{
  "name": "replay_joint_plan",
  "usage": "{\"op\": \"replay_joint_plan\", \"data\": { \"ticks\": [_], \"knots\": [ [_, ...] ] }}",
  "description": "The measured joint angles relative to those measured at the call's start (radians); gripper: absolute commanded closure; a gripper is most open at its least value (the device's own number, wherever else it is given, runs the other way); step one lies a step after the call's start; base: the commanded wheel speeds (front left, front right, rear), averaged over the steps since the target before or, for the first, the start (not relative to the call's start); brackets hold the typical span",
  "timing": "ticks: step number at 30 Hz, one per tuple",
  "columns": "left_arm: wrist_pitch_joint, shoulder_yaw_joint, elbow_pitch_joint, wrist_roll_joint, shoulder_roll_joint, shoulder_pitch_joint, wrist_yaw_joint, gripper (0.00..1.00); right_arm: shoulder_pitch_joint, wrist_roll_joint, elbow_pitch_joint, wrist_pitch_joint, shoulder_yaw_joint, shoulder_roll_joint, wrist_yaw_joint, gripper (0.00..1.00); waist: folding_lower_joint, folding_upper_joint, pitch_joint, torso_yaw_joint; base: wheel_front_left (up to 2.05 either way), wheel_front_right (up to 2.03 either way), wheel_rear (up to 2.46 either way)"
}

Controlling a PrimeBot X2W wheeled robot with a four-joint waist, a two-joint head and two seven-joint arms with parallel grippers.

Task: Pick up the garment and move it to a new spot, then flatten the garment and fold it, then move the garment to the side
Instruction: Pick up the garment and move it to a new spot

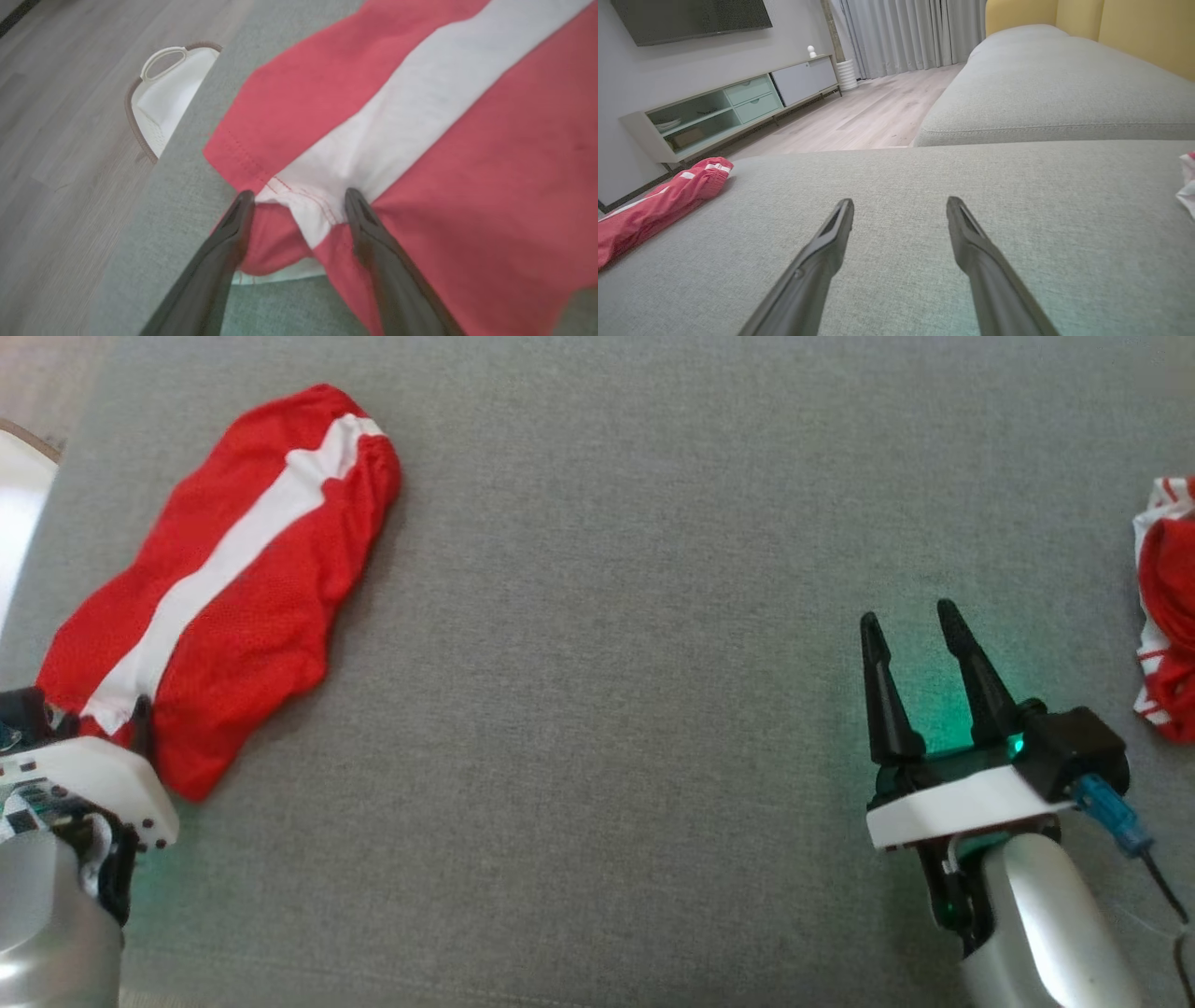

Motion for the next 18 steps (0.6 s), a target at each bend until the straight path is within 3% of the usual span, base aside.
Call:
{"op": "replay_joint_plan", "data": {
  "ticks": [7,8,9,10,15,18],
  "knots": [
    [0.036,-0.053,0.095,-0.091,0.024,-0.057,0.0,0.0,-0.013,-0.002,-0.02,0.01,-0.007,0.0,0.0,0.0,-0.0003,0.0,0.028,-0.029,0.0,0.0,0.0],
    [0.038,-0.065,0.098,-0.104,0.029,-0.06,0.0,0.04,-0.013,-0.002,-0.022,0.01,-0.007,0.0,0.0,0.0,-0.0003,0.0,0.029,-0.032,0.0,0.0,0.0],
    [0.037,-0.078,0.098,-0.118,0.035,-0.06,0.0,0.61,-0.013,-0.002,-0.026,0.01,-0.008,0.0,0.0,0.0,-0.0003,0.0,0.031,-0.035,0.0,0.0,0.0],
    [0.033,-0.086,0.098,-0.134,0.037,-0.06,0.0,1.0,-0.014,-0.002,-0.03,0.01,-0.01,0.0,0.0,0.0,-0.0003,0.0,0.031,-0.037,0.0,0.0,0.0],
    [-0.083,-0.12,0.108,-0.151,0.056,-0.059,-0.007,1.0,-0.015,-0.001,-0.03,0.01,-0.007,0.0,0.0,0.0,-0.0003,0.0,0.019,-0.049,0.0,0.0,0.0],
    [-0.262,-0.119,0.077,-0.133,0.068,-0.086,0.015,1.0,-0.015,0.01,-0.025,0.009,-0.004,0.0,0.0,0.0,-0.0003,0.0,-0.001,-0.058,0.0,0.0,0.0]
  ]
}}
